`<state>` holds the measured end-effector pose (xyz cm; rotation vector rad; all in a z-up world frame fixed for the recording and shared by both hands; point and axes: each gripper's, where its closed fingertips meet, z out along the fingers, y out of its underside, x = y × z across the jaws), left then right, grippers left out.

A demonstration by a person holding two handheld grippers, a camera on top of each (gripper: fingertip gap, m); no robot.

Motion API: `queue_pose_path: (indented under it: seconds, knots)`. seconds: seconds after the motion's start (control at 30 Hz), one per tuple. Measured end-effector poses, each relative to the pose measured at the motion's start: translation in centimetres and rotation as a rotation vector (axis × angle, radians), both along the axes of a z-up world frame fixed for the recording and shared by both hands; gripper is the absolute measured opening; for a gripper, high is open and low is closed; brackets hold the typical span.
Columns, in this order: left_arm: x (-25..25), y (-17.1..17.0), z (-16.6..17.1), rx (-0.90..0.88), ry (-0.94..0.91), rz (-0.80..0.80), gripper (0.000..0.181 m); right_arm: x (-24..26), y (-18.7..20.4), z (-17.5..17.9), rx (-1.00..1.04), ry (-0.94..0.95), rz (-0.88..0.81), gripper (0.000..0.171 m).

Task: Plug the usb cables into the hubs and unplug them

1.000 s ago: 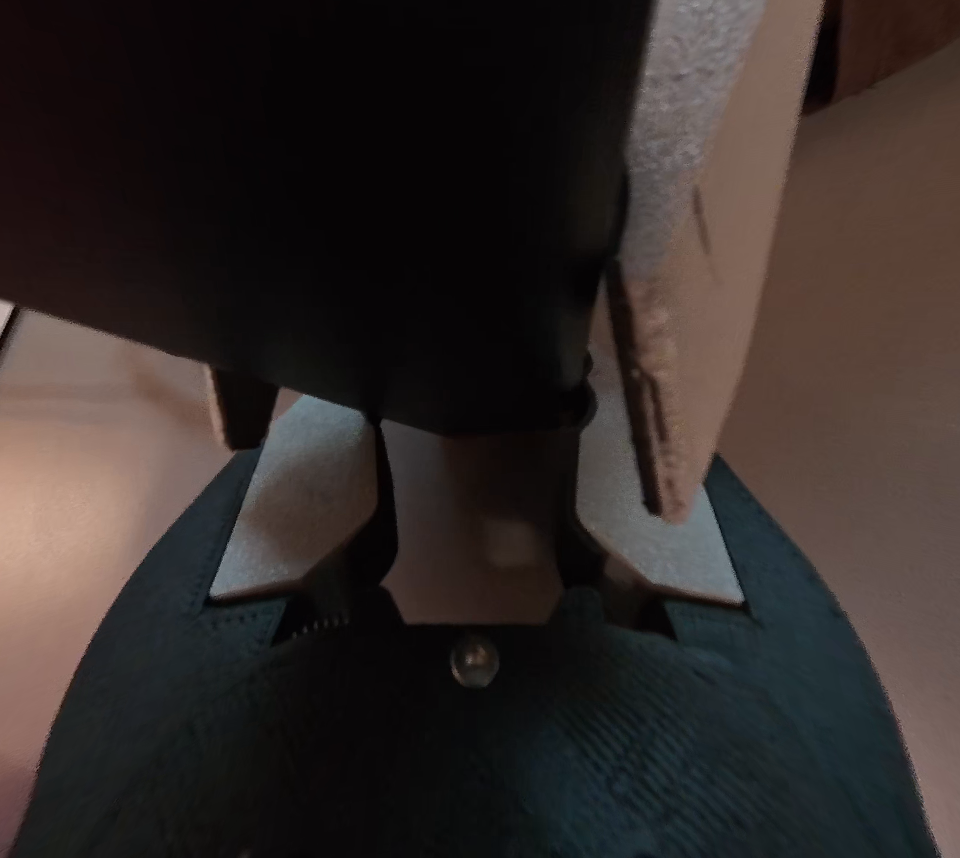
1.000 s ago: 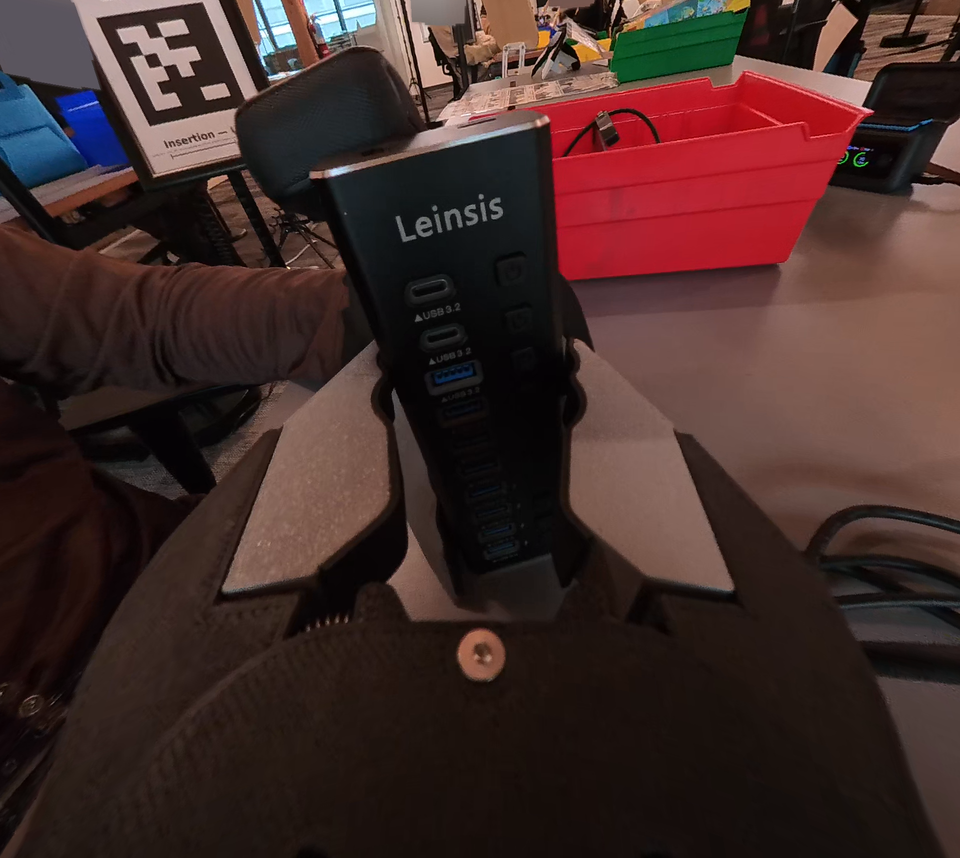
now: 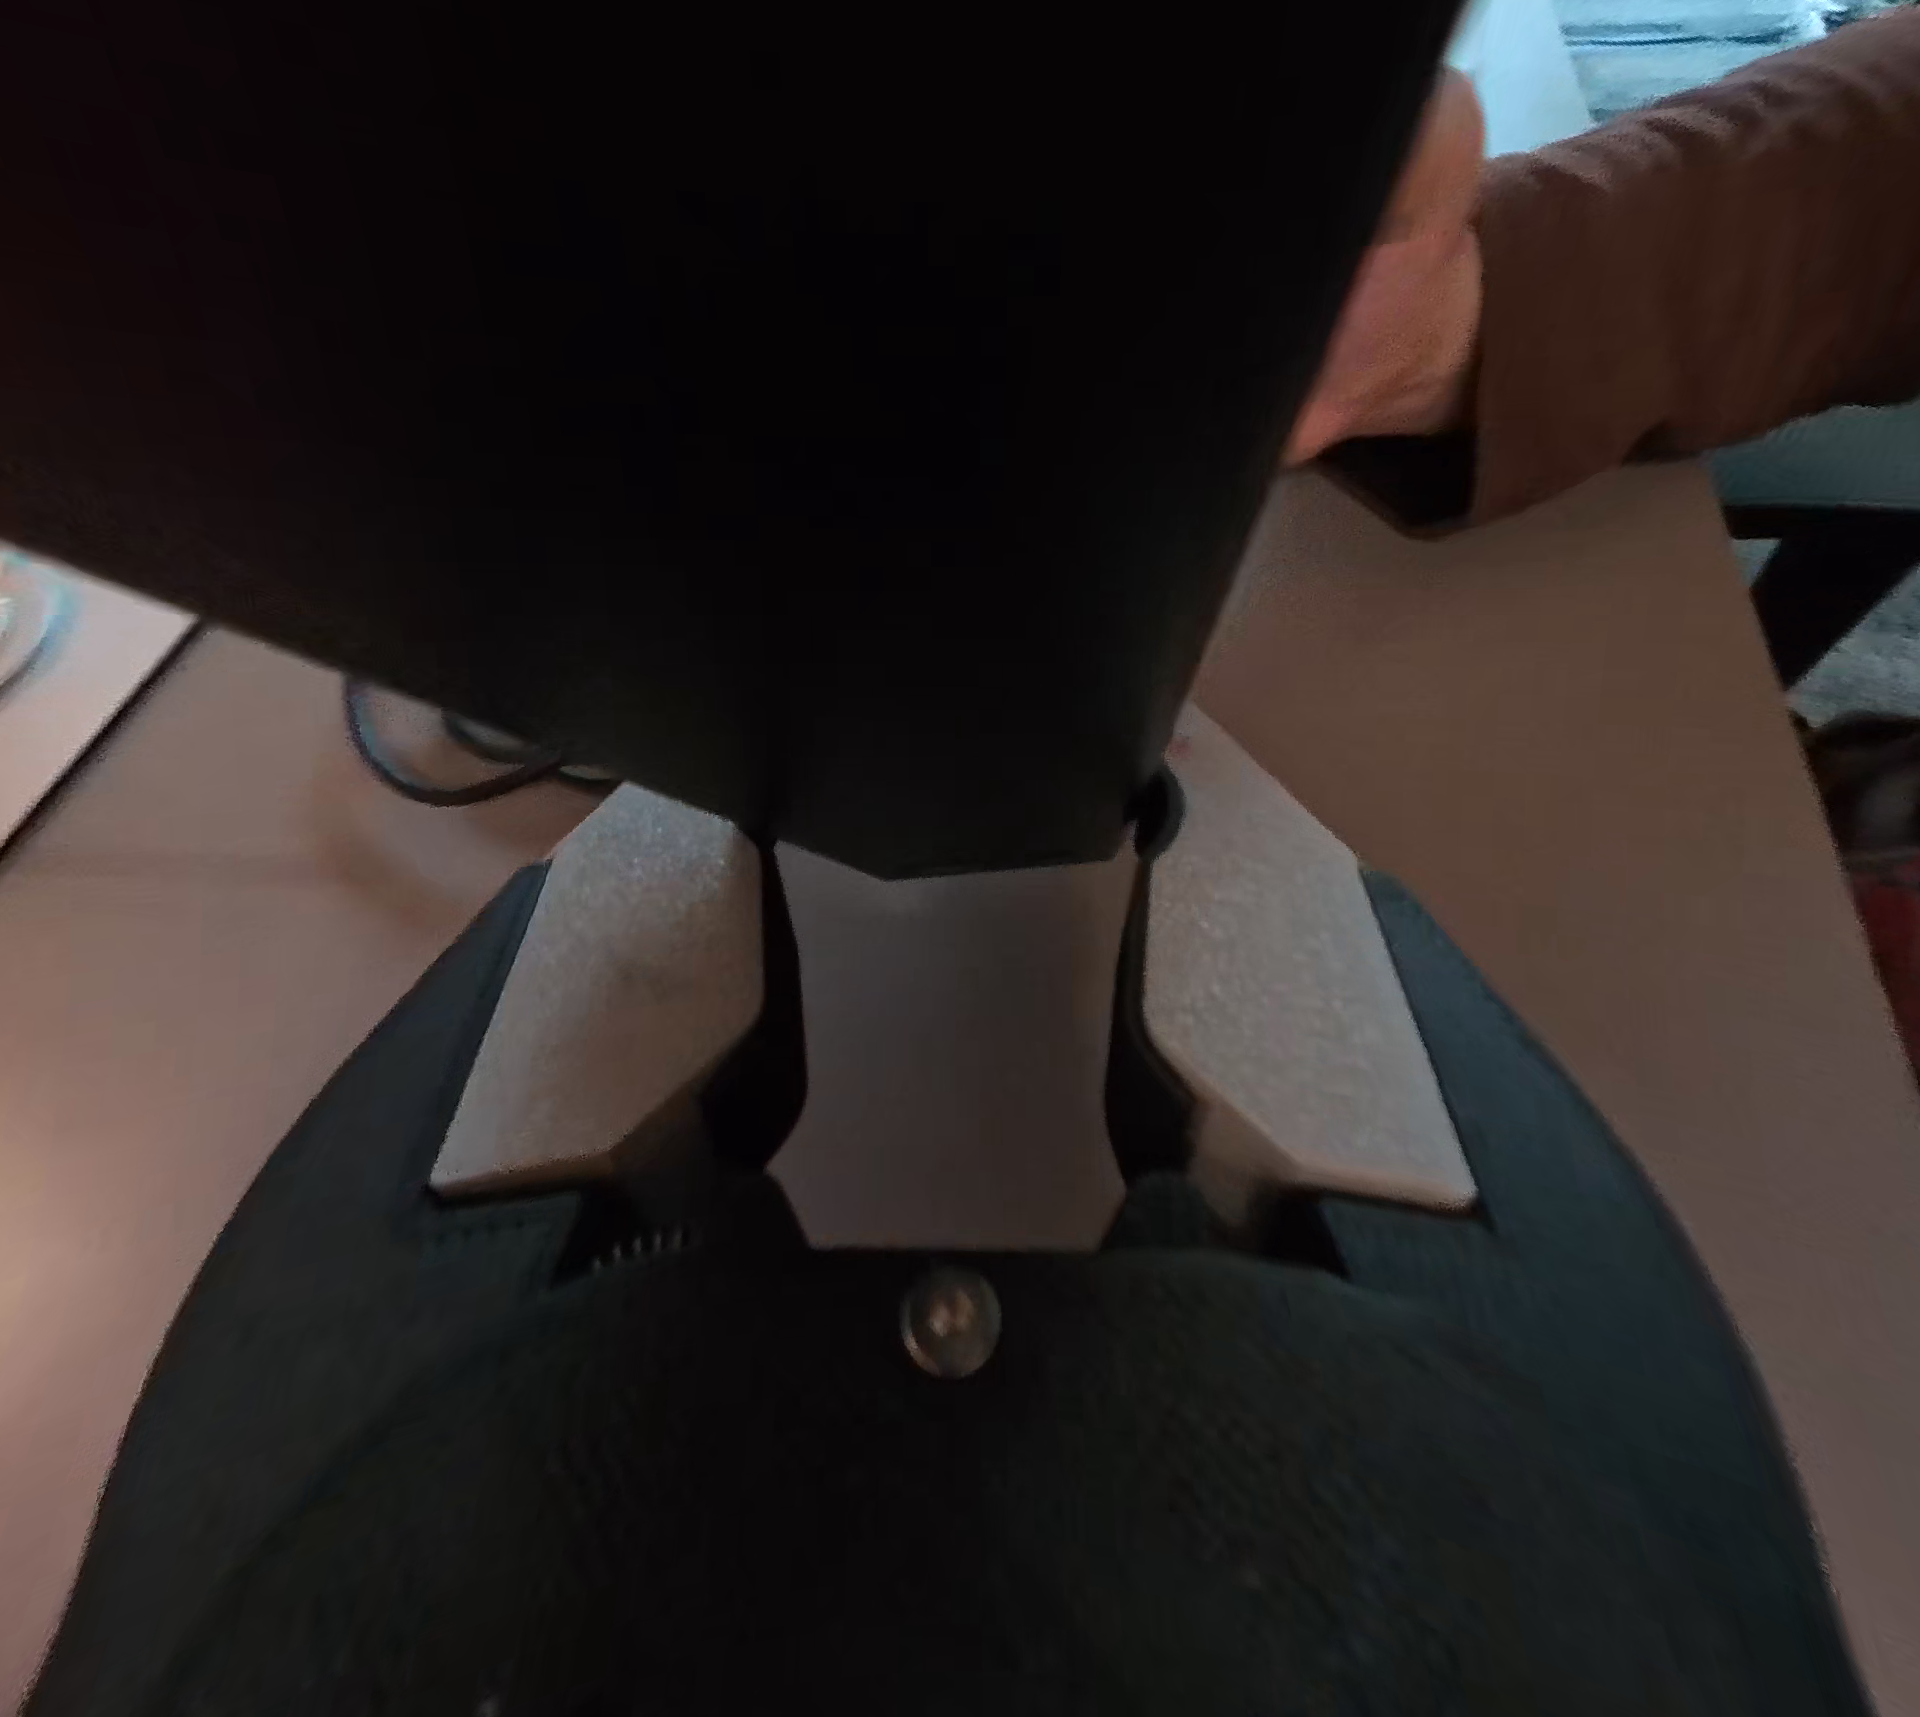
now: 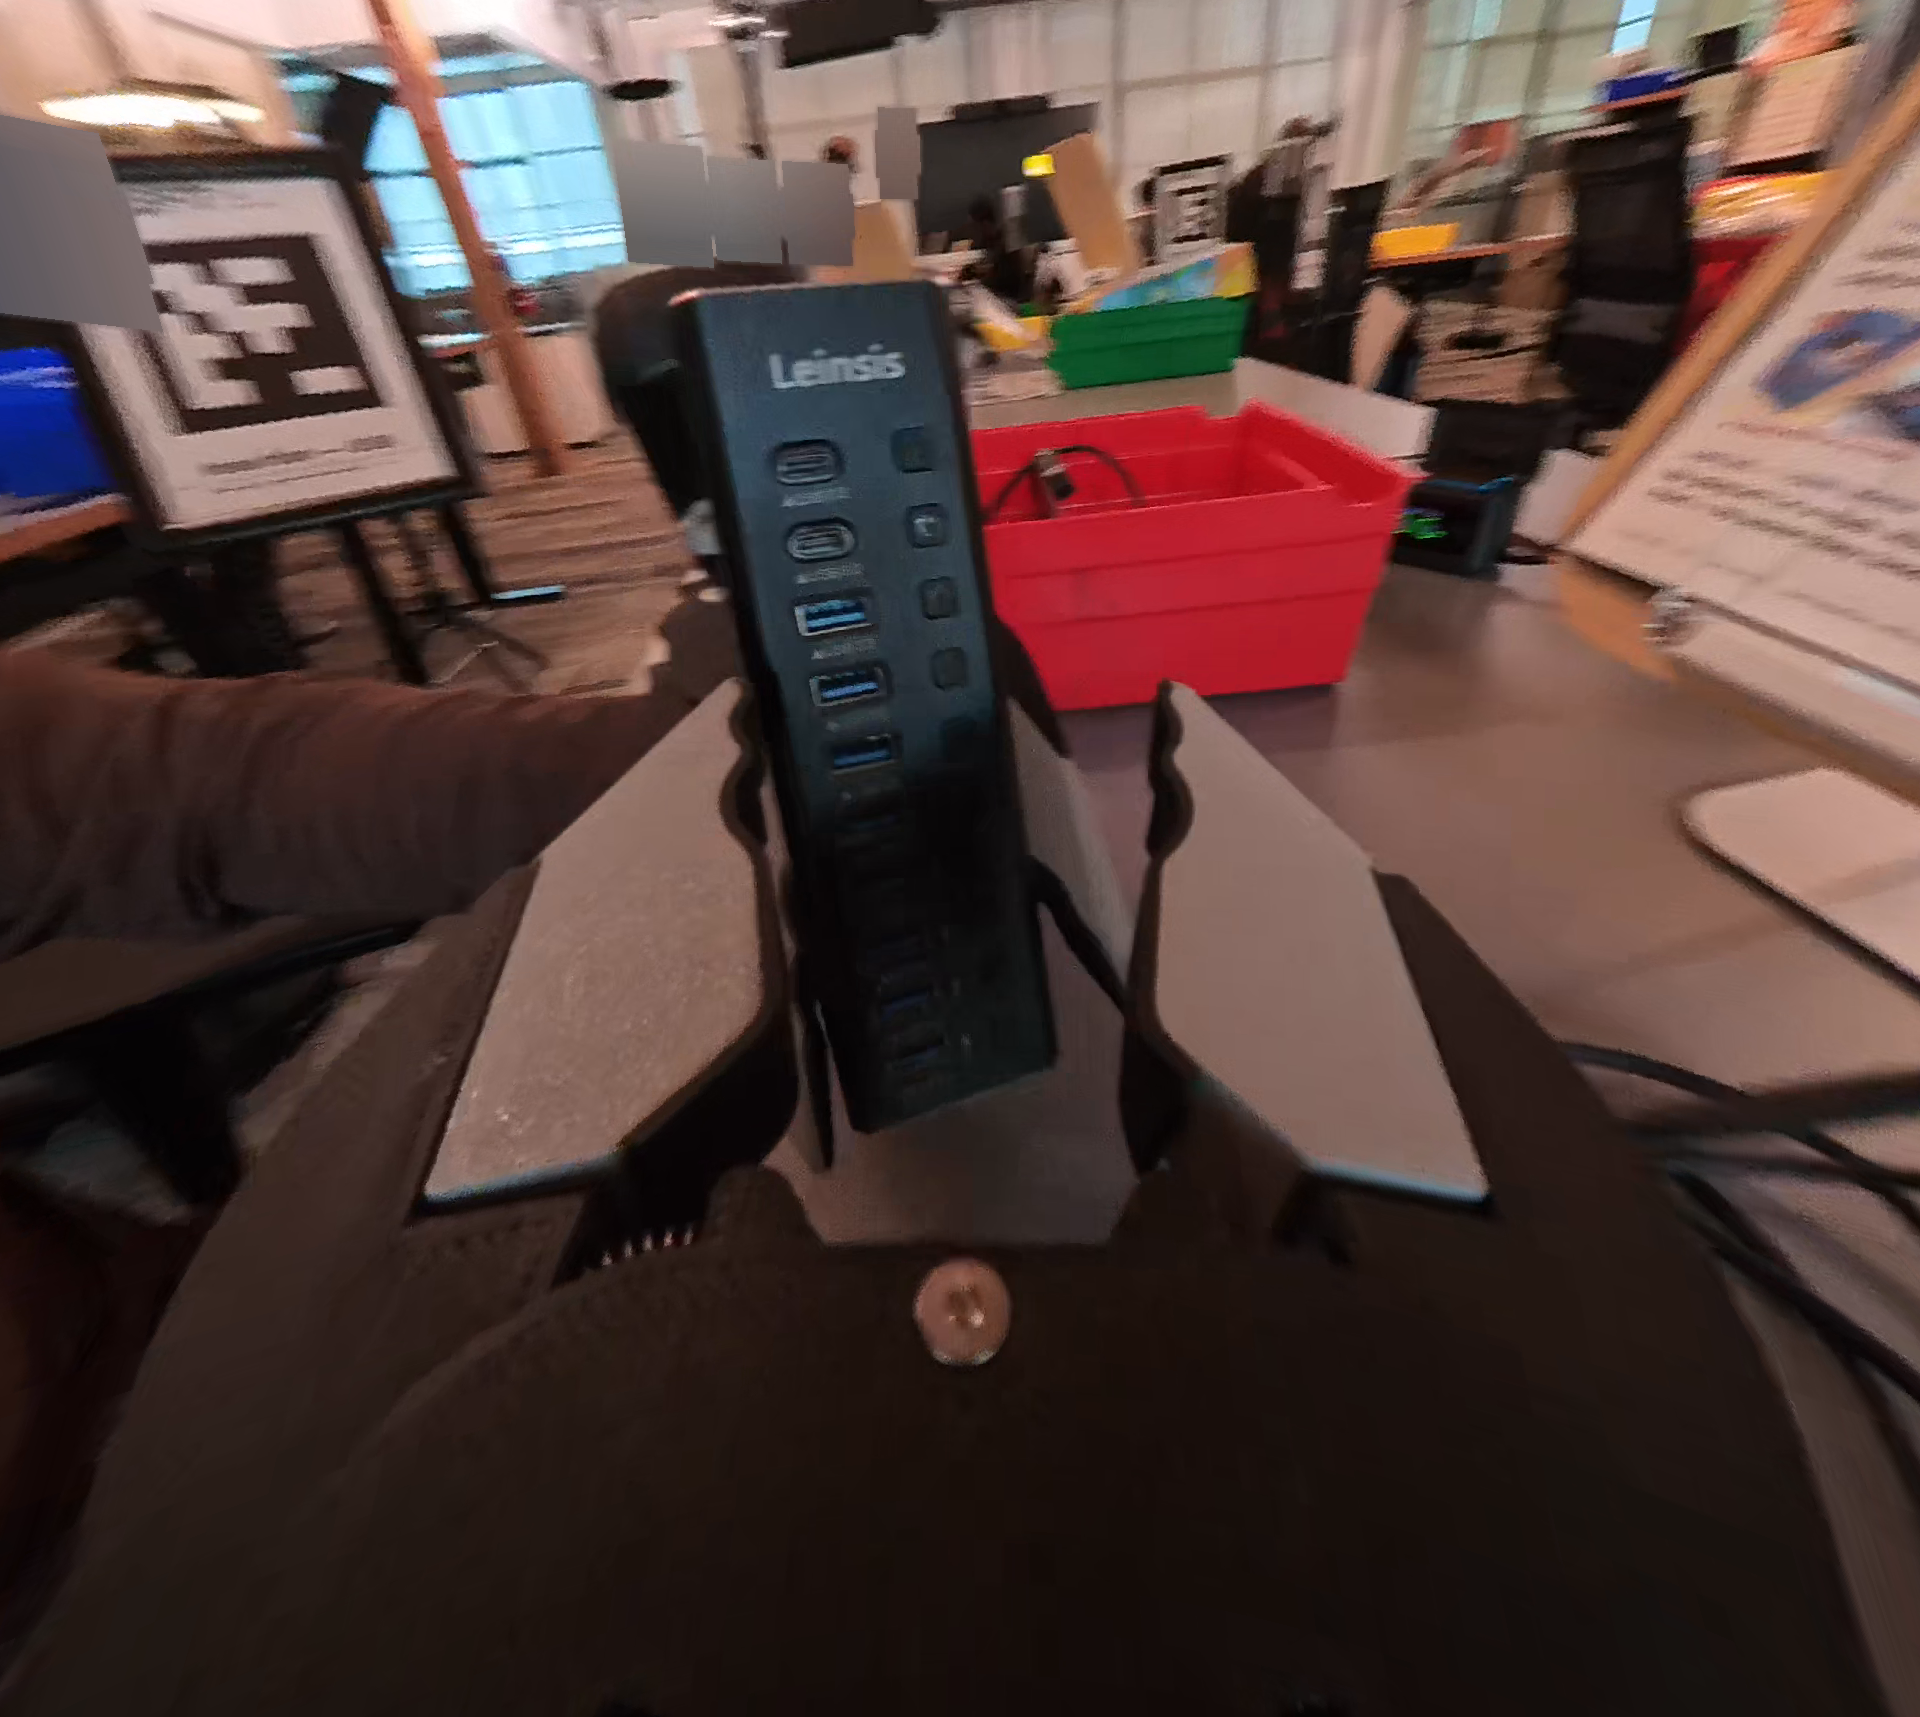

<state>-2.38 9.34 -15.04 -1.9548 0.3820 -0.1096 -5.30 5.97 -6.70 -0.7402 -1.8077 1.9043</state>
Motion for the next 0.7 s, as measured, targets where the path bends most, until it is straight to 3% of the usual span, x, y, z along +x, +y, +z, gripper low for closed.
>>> queue_pose_path:
  seconds: [0.17, 0.37, 0.47, 0.7]
  knots:
    - [-2.1, 0.1, 0.4, 0.030, 0.022, 0.109, 0.069, -2.0, 5.9, 1.4, 0.074, 0.102, -0.435, 0.075]
    - [-3.0, 0.1, 0.5, 0.045, 0.041, 0.160, 0.068, -3.6, 13.9, -0.4, 0.177, -0.011, -0.917, 0.083]
    - [-3.1, 0.2, 0.4, 0.044, 0.054, 0.165, 0.069, -3.9, 15.5, -1.4, 0.217, -0.055, -1.010, 0.084]
    - [-3.0, 0.2, 0.2, 0.039, 0.066, 0.165, 0.069, -4.2, 15.2, -1.5, 0.248, -0.038, -1.002, 0.085]
